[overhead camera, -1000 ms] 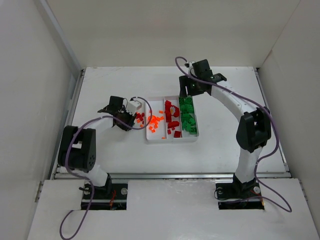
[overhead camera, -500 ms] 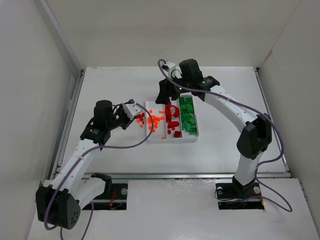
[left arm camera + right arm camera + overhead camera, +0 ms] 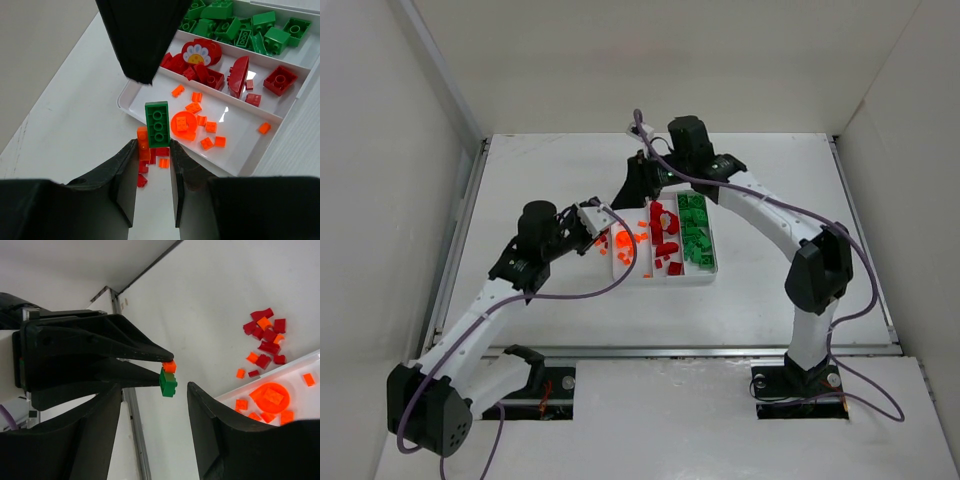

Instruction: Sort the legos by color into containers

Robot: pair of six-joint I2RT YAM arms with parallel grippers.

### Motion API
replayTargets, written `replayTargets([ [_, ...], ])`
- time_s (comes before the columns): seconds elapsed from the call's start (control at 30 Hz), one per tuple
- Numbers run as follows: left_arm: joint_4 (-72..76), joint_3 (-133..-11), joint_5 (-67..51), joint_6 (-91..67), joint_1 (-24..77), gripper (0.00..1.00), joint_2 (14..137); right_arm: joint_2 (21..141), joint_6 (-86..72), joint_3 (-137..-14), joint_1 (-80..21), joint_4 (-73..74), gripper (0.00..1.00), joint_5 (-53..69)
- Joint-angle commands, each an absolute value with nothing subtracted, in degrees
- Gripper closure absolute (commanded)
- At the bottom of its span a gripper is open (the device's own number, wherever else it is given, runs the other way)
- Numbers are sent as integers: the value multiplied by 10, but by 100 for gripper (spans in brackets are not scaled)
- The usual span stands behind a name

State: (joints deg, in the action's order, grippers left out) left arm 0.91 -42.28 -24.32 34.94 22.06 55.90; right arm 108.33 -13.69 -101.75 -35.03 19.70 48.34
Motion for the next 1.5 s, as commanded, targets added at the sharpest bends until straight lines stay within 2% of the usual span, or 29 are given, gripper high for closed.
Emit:
replayTargets([
  [0.0, 44, -448, -233, 330, 230, 100, 561, 1099, -120, -1053, -363, 209, 40, 514],
  [0.3, 54, -465, -217, 325, 243, 100, 571, 1129, -108, -1078, -368, 246, 45, 519],
  [0.43, 54, -471, -217, 325, 248, 100, 571, 1139, -108, -1089, -368, 246, 53, 526],
  [0.57, 54, -471, -212, 325, 248, 100, 577, 1144, -103, -1095, -368, 251, 75, 536],
  [0.6, 54, -471, -207, 325, 248, 100, 577, 1144, -103, -1095, -368, 251, 84, 536],
  [0.7, 60, -471, -199, 319, 248, 100, 577, 1157, -103, -1102, -368, 251, 94, 548],
  [0.73, 60, -471, -192, 319, 248, 100, 577, 1157, -103, -1102, -368, 258, 100, 548],
  [1.0, 18, -455, -171, 314, 248, 100, 603, 1187, -103, -1130, -368, 281, 100, 522],
  [1.2, -14, -396, -155, 326, 248, 100, 621, 1280, -103, -1180, -368, 289, 100, 483],
  [1.33, -26, -361, -135, 337, 248, 100, 628, 1360, -85, -1265, -389, 337, 100, 471],
  [1.47, -42, -318, -143, 361, 242, 100, 628, 1371, -77, -1250, -397, 323, 100, 457],
])
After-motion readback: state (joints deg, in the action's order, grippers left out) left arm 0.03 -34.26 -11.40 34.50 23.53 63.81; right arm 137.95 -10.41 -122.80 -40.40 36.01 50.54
